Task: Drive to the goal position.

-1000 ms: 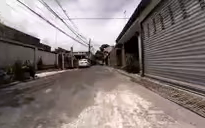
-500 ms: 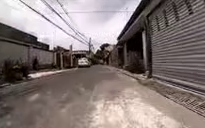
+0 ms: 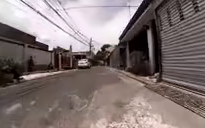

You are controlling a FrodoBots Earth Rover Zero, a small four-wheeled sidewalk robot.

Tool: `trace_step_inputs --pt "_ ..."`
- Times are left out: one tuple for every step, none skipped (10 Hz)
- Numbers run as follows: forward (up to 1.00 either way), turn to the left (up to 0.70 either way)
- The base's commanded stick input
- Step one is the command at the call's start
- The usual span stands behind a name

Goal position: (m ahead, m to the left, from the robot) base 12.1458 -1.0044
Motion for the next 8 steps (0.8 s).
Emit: trace_step_inputs --pt "1.00 0.00" --pt "1.00 0.00" --pt "1.00 0.00" --pt "1.00 0.00" --pt "1.00 0.00" --pt "1.00 0.00" --pt "1.00 0.00" --pt "1.00 0.00"
